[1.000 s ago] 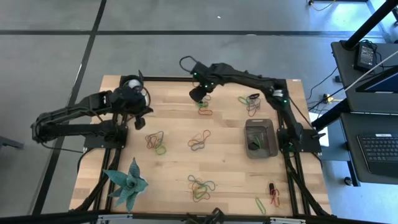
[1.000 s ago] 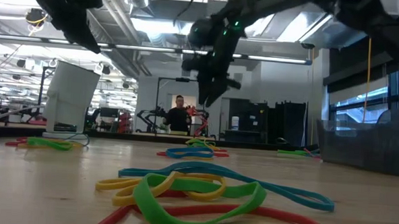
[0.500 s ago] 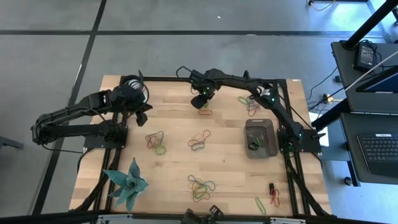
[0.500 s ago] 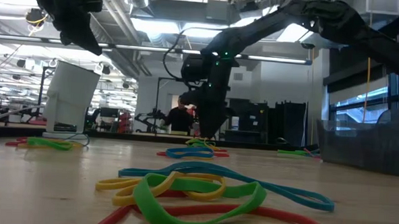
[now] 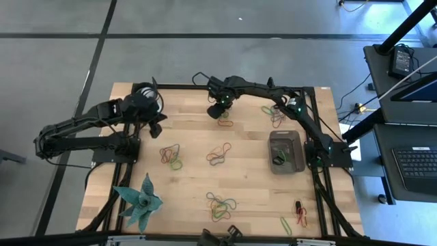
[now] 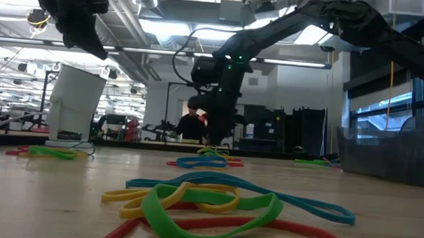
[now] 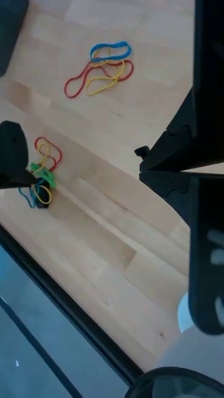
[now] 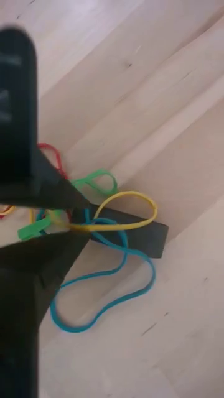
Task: Pick and place rubber bands into bin
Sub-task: Put the yellow rubber band into the black bin
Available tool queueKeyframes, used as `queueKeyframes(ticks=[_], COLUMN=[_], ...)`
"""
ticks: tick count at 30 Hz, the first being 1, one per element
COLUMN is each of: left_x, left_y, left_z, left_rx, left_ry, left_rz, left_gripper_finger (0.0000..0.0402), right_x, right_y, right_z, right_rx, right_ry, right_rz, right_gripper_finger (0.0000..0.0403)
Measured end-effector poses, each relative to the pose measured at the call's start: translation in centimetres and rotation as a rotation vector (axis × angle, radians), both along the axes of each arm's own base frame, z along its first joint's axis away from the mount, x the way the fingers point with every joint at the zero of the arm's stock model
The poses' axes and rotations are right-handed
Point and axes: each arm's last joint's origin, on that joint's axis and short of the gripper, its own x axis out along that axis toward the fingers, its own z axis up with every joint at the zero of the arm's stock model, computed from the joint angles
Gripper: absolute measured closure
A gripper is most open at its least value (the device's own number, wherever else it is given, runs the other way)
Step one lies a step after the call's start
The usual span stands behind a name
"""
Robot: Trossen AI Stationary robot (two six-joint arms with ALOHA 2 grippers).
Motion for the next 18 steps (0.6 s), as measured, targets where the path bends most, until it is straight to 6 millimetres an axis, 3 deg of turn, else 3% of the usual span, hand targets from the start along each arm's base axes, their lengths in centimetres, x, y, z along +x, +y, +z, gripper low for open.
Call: queueKeyframes(ticks=[3, 9, 14, 18], left_x=[-0.1, -0.1, -0.1, -0.1], left_y=[0.0, -0.1, -0.1, -0.1], left_z=[-0.1, -0.2, -0.2, -0.2], left_rx=[-0.006, -0.012, -0.015, 0.026], left_ry=[0.014, 0.018, 0.017, 0.039], left_rz=[-0.001, -0.005, -0.008, -0.052], left_gripper_finger=[0.0399, 0.0398, 0.04, 0.0398], right_x=[-0.3, -0.7, -1.3, -2.2], right_y=[0.1, 0.4, 0.7, 1.5], right_z=[-0.1, 0.3, 2.9, 6.2], right_rx=[0.014, 0.031, 0.013, -0.016], right_ry=[0.029, 0.062, 0.029, 0.005], right_rz=[0.0, -0.005, -0.04, -0.047], right_gripper_finger=[0.0392, 0.0399, 0.04, 0.0401])
